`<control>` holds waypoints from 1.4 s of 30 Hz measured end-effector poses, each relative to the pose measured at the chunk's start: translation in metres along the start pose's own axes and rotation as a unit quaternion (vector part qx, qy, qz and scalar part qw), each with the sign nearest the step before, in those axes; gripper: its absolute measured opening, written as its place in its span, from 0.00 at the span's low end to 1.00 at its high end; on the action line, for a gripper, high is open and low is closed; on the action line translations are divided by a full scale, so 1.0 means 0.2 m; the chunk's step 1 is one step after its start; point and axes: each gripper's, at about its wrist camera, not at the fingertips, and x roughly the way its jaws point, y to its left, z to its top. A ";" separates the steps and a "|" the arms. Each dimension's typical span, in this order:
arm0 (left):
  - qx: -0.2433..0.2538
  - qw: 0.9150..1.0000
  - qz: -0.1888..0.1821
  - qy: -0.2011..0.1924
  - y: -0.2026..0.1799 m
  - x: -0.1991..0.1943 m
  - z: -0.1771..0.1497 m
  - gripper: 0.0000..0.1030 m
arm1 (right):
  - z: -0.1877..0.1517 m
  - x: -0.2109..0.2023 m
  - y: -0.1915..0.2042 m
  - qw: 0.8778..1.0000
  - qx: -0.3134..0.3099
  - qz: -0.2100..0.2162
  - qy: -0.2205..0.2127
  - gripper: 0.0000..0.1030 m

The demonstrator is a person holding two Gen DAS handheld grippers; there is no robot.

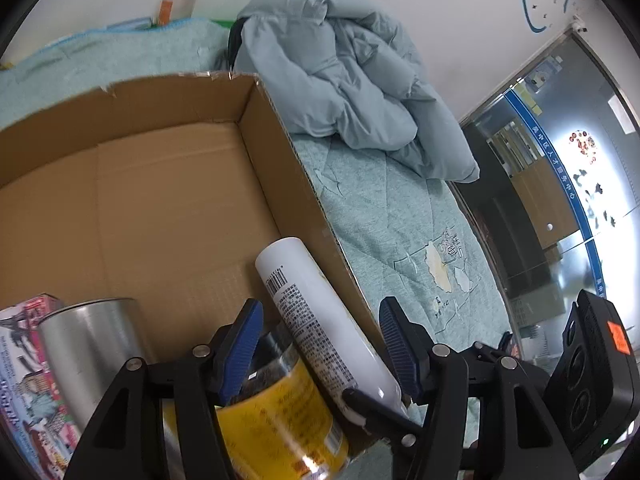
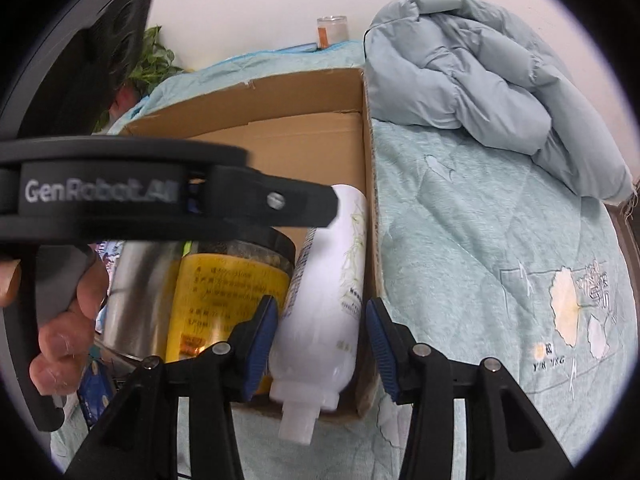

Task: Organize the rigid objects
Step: 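Lower the spray bottle beside the yellow jar and open both grippers, then move both grippers to the white handheld fan and grasp its handle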

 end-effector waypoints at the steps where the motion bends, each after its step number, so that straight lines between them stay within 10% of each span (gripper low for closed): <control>1: 0.008 1.000 0.004 -0.010 -0.01 -0.05 -0.02 0.57 | -0.01 -0.02 0.01 1.000 -0.004 -0.005 -0.008 0.44; 6: 0.024 0.997 0.030 -0.073 -0.02 -0.34 -0.17 0.69 | -0.09 -0.14 0.02 0.999 -0.029 -0.023 -0.032 0.44; 10: 0.014 0.992 0.054 -0.110 0.04 -0.56 -0.36 0.69 | -0.21 -0.22 0.02 0.999 -0.032 -0.025 -0.020 0.14; 14: -0.007 0.988 0.066 -0.138 0.12 -0.73 -0.56 0.69 | -0.25 -0.17 0.00 0.999 -0.028 -0.025 -0.017 0.07; 24: -0.051 0.969 0.118 -0.209 0.28 -1.10 -0.99 0.75 | -0.30 -0.31 0.10 0.994 -0.048 -0.044 -0.085 0.06; 31: -0.086 0.963 0.120 -0.226 0.37 -1.24 -1.22 0.76 | -0.27 -0.13 0.14 0.996 -0.042 -0.061 -0.045 0.06; 35: -0.077 0.956 0.132 -0.250 0.36 -1.34 -1.36 0.80 | -0.29 -0.36 0.17 0.992 -0.029 -0.050 -0.109 0.07; 36: -0.074 0.953 0.139 -0.259 0.36 -1.37 -1.40 0.87 | -0.33 -0.44 0.19 0.988 -0.042 -0.062 -0.132 0.16; 39: -0.063 0.936 0.173 -0.299 0.34 -1.43 -1.52 0.99 | -0.45 -0.57 0.28 0.981 -0.056 -0.059 -0.175 0.98; 42: -0.044 0.925 0.217 -0.309 0.29 -1.46 -1.61 0.99 | -0.58 -0.63 0.39 0.978 -0.096 -0.043 -0.180 0.99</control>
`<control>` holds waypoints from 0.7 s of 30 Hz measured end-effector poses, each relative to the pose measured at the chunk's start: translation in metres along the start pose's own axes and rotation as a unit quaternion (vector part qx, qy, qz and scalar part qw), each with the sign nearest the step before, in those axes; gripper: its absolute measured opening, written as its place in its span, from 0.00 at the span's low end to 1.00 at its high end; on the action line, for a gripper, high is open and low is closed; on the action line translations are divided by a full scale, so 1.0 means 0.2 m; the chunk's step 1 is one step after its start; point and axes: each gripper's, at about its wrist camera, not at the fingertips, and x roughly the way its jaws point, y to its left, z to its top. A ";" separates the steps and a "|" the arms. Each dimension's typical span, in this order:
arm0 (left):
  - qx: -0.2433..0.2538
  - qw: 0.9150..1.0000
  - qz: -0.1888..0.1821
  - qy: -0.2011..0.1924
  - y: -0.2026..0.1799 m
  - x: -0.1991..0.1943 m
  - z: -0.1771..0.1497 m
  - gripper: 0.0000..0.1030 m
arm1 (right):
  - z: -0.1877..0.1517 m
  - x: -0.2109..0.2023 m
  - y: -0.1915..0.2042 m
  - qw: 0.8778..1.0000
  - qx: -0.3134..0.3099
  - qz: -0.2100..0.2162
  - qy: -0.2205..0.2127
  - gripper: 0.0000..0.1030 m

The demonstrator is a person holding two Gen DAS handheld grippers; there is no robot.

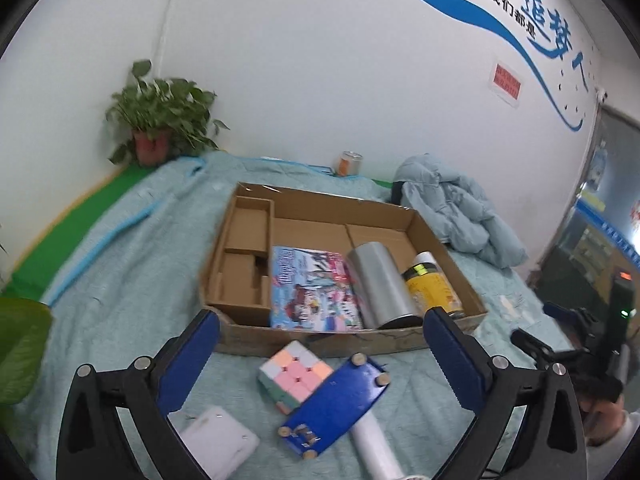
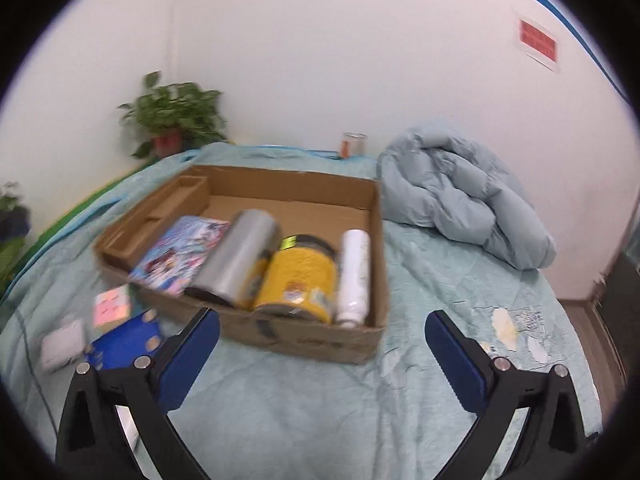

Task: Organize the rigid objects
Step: 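Move both grippers to the white handheld fan and grasp its handle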

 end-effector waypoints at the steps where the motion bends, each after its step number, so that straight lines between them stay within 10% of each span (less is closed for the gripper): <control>1: 0.005 1.000 0.007 -0.001 0.00 -0.02 -0.01 0.99 | -0.02 -0.02 0.04 1.000 -0.007 0.004 0.002 0.99; 9: -0.006 0.998 0.019 0.056 0.15 -0.18 -0.05 0.99 | -0.20 -0.05 0.44 0.983 0.021 0.167 0.073 0.99; 15: 0.036 0.994 0.093 0.034 0.22 -0.41 0.02 0.99 | -0.35 0.01 0.75 0.981 -0.040 0.155 0.110 0.99; 21: 0.017 0.992 -0.018 0.127 0.09 -0.13 -0.30 0.99 | -0.42 0.09 0.71 0.978 0.010 0.144 0.151 0.53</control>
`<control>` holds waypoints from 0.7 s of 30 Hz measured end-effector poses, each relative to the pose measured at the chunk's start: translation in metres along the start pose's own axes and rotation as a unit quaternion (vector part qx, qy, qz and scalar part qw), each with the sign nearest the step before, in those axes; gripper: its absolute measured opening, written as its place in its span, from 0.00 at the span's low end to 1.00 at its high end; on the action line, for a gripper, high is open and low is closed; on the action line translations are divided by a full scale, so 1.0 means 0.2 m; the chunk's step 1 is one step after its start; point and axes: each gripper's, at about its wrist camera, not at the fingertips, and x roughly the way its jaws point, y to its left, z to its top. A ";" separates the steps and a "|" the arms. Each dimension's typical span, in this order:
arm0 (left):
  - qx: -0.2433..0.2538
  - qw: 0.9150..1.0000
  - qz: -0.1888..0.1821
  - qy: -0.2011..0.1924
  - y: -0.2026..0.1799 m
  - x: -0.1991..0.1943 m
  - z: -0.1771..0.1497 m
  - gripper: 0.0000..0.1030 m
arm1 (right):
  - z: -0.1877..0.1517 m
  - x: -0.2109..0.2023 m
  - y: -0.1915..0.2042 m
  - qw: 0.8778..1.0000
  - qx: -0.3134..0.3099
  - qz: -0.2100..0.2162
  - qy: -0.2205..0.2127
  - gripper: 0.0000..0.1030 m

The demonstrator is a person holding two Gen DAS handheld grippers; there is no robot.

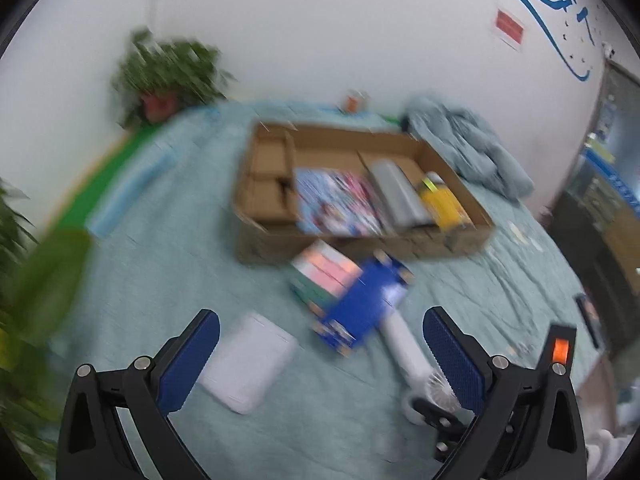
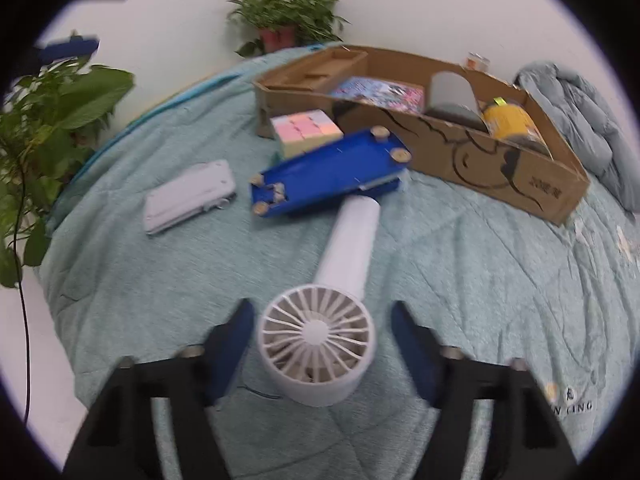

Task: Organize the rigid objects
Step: 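Move both grippers to the white handheld fan and grasp its handle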

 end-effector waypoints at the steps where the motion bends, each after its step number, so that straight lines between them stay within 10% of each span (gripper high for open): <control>1: -0.010 1.000 -0.023 0.012 -0.02 0.06 -0.04 0.99 | -0.02 -0.02 -0.03 1.000 0.019 0.008 -0.004 0.53; 4: -0.056 0.992 -0.100 0.059 -0.07 0.25 -0.20 0.96 | -0.09 -0.07 -0.19 0.992 0.113 0.057 -0.013 0.53; 8: -0.069 0.981 -0.163 0.084 -0.17 0.39 -0.30 0.93 | -0.22 -0.09 -0.50 0.946 0.273 0.172 -0.018 0.54; 10: -0.066 0.977 -0.178 0.095 -0.22 0.44 -0.31 0.93 | -0.28 -0.13 -0.63 0.935 0.311 0.165 -0.031 0.62; 13: -0.061 0.973 -0.195 0.110 -0.28 0.52 -0.29 0.93 | -0.30 -0.29 -0.71 0.955 0.287 0.041 -0.061 0.74; 21: -0.034 0.965 -0.208 0.155 -0.51 0.79 -0.17 0.84 | -0.27 -0.46 -0.49 0.985 0.148 0.012 -0.089 0.76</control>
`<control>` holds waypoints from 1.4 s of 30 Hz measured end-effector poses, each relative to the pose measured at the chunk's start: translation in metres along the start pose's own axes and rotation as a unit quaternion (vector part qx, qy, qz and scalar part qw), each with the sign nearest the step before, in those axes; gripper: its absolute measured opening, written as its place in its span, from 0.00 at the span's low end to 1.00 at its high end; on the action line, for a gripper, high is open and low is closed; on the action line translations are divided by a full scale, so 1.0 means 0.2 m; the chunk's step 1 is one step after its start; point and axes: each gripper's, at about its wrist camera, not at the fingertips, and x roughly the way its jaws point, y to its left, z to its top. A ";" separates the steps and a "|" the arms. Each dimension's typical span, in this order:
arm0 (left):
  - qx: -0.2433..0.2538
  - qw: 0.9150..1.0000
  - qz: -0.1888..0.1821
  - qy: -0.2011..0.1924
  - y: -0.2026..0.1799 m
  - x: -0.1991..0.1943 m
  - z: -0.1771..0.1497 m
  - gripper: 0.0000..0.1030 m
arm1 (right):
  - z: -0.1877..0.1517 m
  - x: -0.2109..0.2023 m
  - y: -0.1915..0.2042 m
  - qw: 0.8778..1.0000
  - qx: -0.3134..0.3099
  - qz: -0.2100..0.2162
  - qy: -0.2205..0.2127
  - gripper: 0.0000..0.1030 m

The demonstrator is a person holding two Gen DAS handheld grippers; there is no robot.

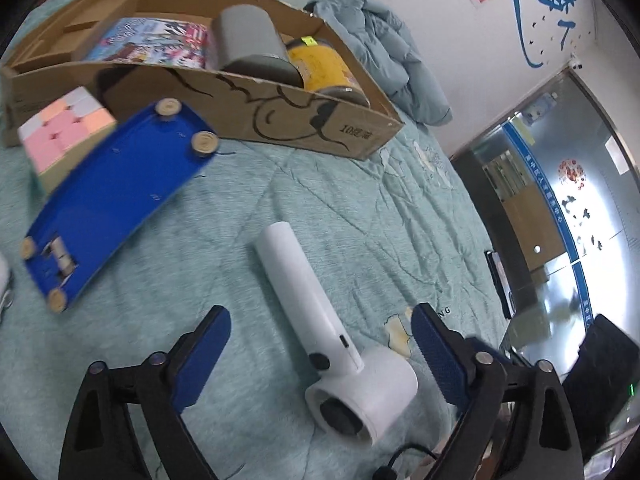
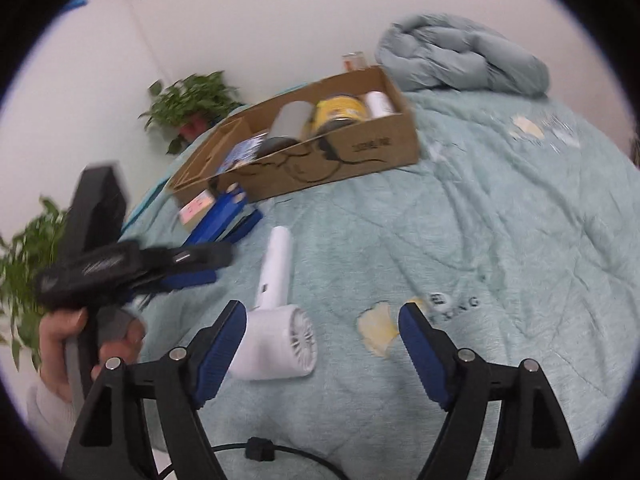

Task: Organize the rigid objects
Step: 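Move both grippers to the white handheld fan and grasp its handle, then lift the white fan with both grippers and carry it over the box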

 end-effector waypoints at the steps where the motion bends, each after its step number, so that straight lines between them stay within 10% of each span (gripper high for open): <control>1: -0.006 1.000 0.003 0.006 0.00 0.03 0.01 0.81 | -0.01 0.02 0.05 1.000 -0.021 0.001 0.007 0.76; 8: -0.015 0.998 0.024 0.055 -0.01 0.22 0.05 0.51 | -0.05 0.18 0.18 0.997 -0.053 -0.032 0.052 0.75; 12: -0.027 0.998 0.024 0.054 0.02 0.25 0.07 0.38 | -0.05 0.24 0.19 0.995 -0.055 -0.035 0.075 0.57; 26: -0.028 0.998 0.037 0.050 0.00 0.22 0.09 0.32 | -0.02 0.29 0.22 0.993 -0.051 -0.043 0.095 0.56; 42: 0.109 0.984 0.063 -0.128 -0.57 -0.50 0.41 0.31 | 0.36 -0.11 0.42 0.990 -0.104 -0.050 -0.083 0.56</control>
